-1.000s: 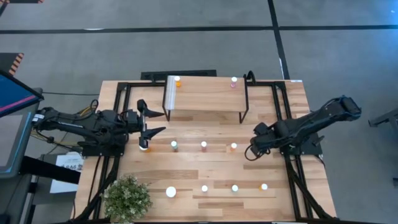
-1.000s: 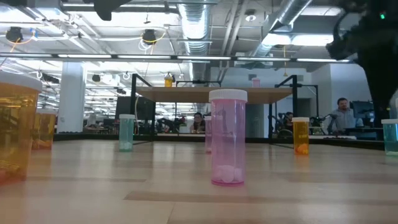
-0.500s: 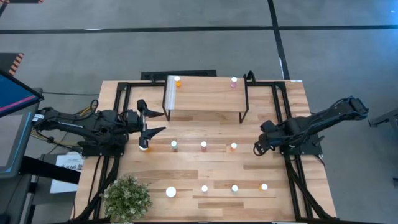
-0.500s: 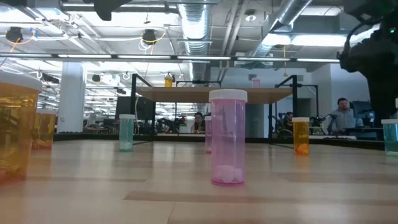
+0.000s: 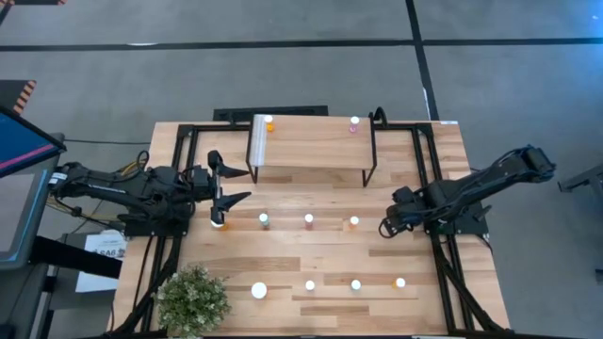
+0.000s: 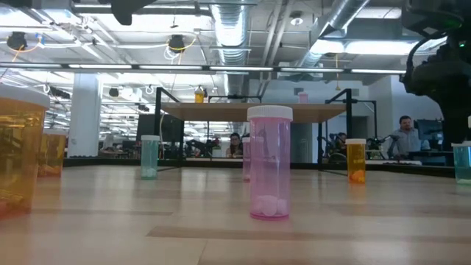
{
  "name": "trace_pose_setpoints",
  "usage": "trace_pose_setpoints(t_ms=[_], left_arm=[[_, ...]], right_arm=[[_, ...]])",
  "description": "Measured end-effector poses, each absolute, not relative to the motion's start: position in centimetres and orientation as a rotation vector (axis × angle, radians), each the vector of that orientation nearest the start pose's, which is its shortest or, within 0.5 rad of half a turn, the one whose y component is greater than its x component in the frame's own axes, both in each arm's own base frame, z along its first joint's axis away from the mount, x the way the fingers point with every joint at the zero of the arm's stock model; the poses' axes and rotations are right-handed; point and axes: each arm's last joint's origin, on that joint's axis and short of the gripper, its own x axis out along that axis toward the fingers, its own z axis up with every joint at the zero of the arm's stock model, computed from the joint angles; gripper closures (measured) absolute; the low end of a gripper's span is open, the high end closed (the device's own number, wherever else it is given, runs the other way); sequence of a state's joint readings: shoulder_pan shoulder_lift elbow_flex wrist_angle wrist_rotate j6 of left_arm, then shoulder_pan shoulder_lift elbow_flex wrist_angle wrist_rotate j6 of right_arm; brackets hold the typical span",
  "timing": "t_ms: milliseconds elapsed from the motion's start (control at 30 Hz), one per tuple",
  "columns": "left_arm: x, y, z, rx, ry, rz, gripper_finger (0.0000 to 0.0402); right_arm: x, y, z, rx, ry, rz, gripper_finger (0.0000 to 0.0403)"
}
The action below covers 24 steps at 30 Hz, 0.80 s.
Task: Pick and place medicine bottles onto shelf by color
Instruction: Put the top right blue small pill bottle on the shelf
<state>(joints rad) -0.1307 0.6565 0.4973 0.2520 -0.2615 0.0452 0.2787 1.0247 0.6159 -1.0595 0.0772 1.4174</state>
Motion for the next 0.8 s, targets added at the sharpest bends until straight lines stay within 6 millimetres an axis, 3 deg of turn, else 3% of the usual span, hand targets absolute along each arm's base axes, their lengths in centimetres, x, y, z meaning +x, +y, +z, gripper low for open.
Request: trace_pose_setpoints(t_ms=[233, 633, 800], left_arm=[[15.72, -1.31, 29.39, 0.023, -0.088, 0.133, 0.0148], [15.73, -1.31, 29.39, 0.02, -0.089, 0.132, 0.0148], [15.78, -1.32, 29.36, 0.019, -0.087, 0.132, 0.0148]], right_arm=[[14.15, 3.84, 18.64, 0.883, 1.272, -0.85, 0.0162], [14.18, 3.85, 18.66, 0.877, 1.272, -0.841, 0.0259], [14.33, 3.88, 19.02, 0.865, 1.268, -0.819, 0.028]])
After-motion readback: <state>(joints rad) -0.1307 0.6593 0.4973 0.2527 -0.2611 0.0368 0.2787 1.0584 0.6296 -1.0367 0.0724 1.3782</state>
